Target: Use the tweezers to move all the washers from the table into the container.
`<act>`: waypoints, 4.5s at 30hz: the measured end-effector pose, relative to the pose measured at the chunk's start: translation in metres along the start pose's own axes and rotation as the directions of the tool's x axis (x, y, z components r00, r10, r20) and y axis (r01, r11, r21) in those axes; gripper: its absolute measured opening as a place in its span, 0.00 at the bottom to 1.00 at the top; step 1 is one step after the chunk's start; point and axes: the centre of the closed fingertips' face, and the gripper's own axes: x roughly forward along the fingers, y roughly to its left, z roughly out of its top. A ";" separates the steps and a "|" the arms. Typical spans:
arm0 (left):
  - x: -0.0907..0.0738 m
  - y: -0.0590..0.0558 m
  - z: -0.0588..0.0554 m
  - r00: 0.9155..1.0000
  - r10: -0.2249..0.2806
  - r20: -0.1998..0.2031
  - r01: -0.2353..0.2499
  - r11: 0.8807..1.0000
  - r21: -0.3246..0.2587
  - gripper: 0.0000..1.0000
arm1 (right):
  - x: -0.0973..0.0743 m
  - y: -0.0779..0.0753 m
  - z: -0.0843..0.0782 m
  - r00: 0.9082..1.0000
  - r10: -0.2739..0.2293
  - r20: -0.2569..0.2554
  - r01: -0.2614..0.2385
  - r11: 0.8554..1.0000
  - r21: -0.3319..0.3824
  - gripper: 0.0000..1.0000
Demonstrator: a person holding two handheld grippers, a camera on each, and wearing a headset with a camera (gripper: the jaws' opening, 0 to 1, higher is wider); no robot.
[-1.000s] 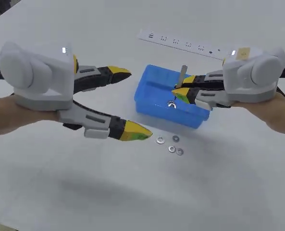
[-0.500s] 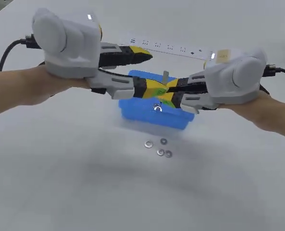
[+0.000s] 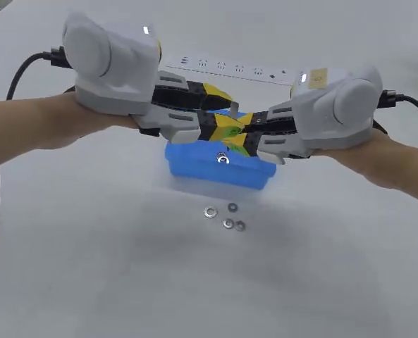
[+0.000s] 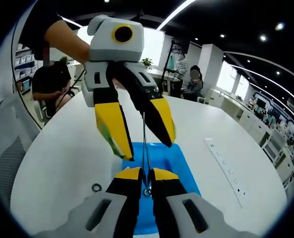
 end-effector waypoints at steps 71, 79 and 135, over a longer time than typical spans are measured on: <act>-0.038 -0.041 0.023 1.000 0.002 -0.002 -0.002 0.998 0.060 0.04 | -0.058 0.008 -0.025 0.976 -0.218 0.003 0.212 0.953 0.215 0.59; -0.044 -0.064 0.005 0.999 -0.020 -0.035 0.022 0.998 0.051 0.05 | -0.089 0.022 -0.045 0.958 -0.285 -0.021 0.278 0.910 0.309 0.70; -0.006 -0.095 -0.036 0.995 -0.081 -0.053 0.085 0.994 0.064 0.05 | -0.139 0.075 -0.114 0.928 -0.340 -0.154 0.371 0.796 0.478 0.99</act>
